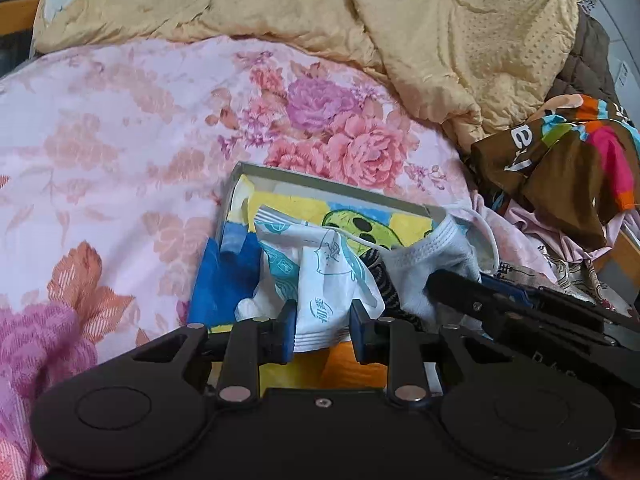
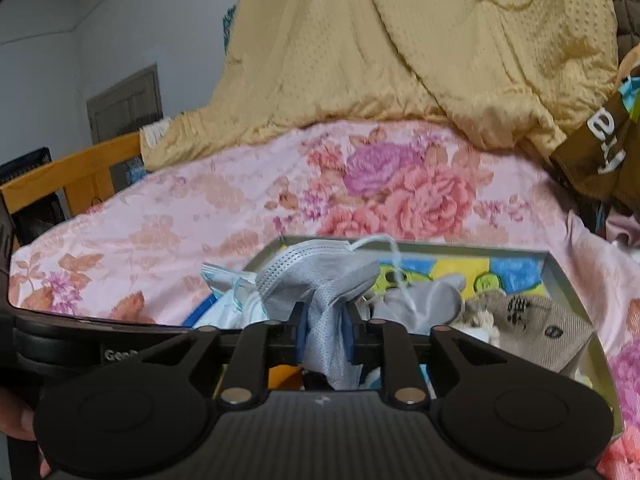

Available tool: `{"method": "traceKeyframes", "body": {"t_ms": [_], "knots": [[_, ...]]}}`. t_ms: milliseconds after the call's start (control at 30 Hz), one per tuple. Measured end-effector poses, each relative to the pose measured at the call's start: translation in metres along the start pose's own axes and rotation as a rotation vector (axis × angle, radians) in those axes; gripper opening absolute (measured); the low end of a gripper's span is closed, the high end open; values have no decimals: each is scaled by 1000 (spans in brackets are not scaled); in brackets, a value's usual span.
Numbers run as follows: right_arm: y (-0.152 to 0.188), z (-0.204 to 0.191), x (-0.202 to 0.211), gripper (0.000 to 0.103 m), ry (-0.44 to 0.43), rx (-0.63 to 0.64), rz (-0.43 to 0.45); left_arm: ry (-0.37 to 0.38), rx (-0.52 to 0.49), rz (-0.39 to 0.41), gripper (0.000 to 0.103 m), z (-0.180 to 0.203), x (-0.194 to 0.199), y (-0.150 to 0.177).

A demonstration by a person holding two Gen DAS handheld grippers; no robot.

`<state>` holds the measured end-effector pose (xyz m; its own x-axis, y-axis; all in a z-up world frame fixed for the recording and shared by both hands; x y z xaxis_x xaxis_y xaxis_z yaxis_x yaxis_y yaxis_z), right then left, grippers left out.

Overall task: Organize soft objects
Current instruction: 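Carry the mask packet with the left tool while the right carries the grey mask to the tray, then open the left tool over the tray while the right releases the grey mask into it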

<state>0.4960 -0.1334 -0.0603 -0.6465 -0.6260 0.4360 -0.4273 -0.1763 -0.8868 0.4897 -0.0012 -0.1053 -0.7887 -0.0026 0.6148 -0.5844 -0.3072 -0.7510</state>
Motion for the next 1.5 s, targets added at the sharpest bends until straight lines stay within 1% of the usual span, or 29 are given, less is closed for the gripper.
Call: {"method": "traceKeyframes", "body": {"t_ms": [67, 133, 200, 333, 433, 500, 567, 633, 733, 800, 933, 1000, 1033, 1133, 1300, 1467, 1500], "knots": [[1, 3, -1, 35, 20, -10, -4, 4, 8, -3, 29, -2, 0, 1], [2, 4, 0, 38, 23, -15, -3, 0, 6, 4, 29, -3, 1, 1], [3, 4, -1, 44, 28, -17, -10, 2, 5, 10, 29, -3, 3, 1], [4, 4, -2, 47, 26, -21, -17, 2, -1, 11, 35, -4, 5, 3], [4, 4, -2, 52, 29, -22, -16, -6, -9, 12, 40, -4, 7, 4], [4, 4, 0, 57, 34, -23, -11, -12, -8, 11, 43, -5, 8, 5], [3, 5, 3, 61, 40, -24, -6, -20, -8, 16, 49, -7, 9, 4], [2, 6, 6, 63, 47, -24, -4, -25, -8, 22, 52, -7, 11, 4], [2, 7, 10, 70, 53, -32, -3, -32, -10, 26, 59, -9, 16, 4], [4, 8, 15, 72, 53, -40, -1, -33, -12, 32, 59, -9, 20, 5], [2, 7, 28, 77, 62, -36, 23, -40, -34, 52, 61, -9, 31, 6], [0, 5, 37, 82, 74, -23, 41, -46, -38, 65, 65, -11, 37, 6], [-1, 3, 41, 82, 80, -18, 51, -49, -32, 72, 68, -12, 41, 6], [-5, 1, 55, 85, 94, -15, 68, -47, -23, 85, 70, -15, 52, 5], [-6, -4, 80, 92, 112, -19, 91, -48, -42, 112, 74, -14, 76, 4], [-1, -7, 109, 100, 125, -46, 95, -47, -57, 150, 90, -9, 106, 5], [-1, -8, 115, 101, 131, -45, 96, -47, -59, 157, 91, -8, 112, 6]]}}
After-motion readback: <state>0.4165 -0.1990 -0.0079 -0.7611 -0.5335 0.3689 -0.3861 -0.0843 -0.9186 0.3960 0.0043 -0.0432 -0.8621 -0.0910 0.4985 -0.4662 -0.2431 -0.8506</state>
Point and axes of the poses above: each gripper's, at about its wrist camera, not at the fingertips, and x roughly against the way its jaws point, z to its right, y to its underside, the point moved 9 cm from there along -x, roughly the way its jaws point, and after that the axes turned 12 degrees about -y, right-handed, at the moved point
